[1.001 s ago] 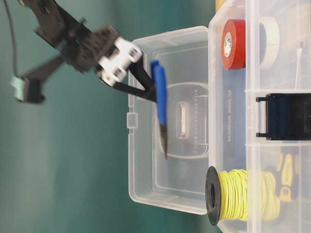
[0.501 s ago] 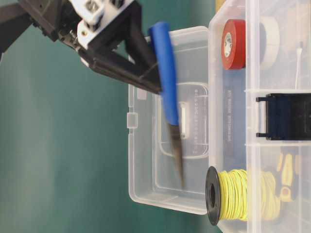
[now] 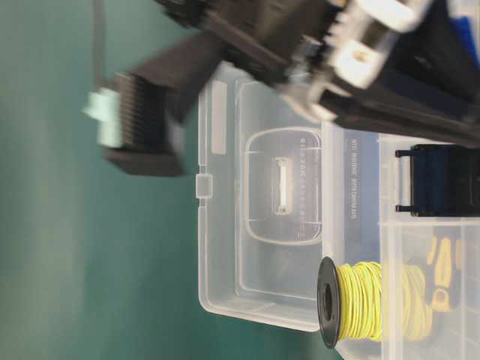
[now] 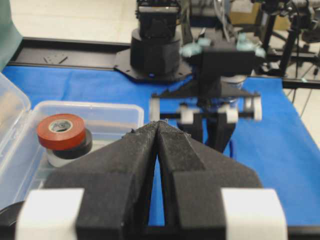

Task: Pick the nipper from the toolbox among several items.
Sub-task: 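Lift the pliers out of the toolbox and carry them toward the front right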

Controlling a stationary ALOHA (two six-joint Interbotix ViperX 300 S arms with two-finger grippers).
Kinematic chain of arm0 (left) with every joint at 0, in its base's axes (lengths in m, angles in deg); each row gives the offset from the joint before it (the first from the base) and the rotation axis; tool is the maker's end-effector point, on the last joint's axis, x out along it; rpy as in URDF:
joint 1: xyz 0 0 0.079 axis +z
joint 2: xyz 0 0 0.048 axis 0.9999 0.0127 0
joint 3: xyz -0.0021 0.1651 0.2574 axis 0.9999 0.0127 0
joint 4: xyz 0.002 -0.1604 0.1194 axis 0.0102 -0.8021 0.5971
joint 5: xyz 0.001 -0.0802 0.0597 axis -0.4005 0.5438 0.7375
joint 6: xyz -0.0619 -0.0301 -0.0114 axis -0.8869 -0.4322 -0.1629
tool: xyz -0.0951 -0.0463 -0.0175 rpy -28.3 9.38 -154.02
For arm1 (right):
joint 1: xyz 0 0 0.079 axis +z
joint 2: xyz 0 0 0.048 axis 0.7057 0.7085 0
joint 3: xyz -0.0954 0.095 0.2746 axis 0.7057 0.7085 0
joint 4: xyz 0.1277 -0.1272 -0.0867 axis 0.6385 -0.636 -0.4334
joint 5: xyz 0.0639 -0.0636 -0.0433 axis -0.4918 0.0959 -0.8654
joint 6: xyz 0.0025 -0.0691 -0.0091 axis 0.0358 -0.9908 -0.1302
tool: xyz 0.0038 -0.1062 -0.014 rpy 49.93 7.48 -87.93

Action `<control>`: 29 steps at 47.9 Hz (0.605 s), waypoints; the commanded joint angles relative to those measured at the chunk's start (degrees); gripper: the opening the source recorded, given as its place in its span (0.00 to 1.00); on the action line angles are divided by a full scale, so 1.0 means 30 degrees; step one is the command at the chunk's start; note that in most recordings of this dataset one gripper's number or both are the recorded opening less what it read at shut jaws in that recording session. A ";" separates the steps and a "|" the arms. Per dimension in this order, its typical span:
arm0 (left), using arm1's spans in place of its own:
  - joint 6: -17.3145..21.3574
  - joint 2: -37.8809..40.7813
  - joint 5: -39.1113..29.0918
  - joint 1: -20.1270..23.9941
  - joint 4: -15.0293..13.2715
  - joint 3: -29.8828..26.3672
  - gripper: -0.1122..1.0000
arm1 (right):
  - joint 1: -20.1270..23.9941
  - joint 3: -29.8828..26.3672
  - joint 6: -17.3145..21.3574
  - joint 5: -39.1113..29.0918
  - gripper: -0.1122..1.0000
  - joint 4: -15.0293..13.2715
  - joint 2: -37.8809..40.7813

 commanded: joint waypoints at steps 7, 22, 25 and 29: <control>-0.0029 0.0088 0.0088 -0.0029 -0.0029 -0.0176 0.10 | 0.0088 -0.0381 0.0791 0.0967 0.23 0.0059 0.1025; -0.0029 0.0088 0.0088 0.0000 -0.0029 -0.0146 0.10 | 0.0059 -0.0410 0.0996 0.0293 0.73 -0.0029 0.1084; -0.0029 0.0088 0.0029 0.0000 -0.0029 -0.0146 0.10 | 0.0059 -0.0381 0.0938 -0.0176 0.85 -0.0088 0.0674; -0.0059 0.0088 0.0000 0.0000 -0.0029 -0.0146 0.10 | 0.0000 -0.0322 0.0908 -0.1084 0.84 -0.0293 -0.0264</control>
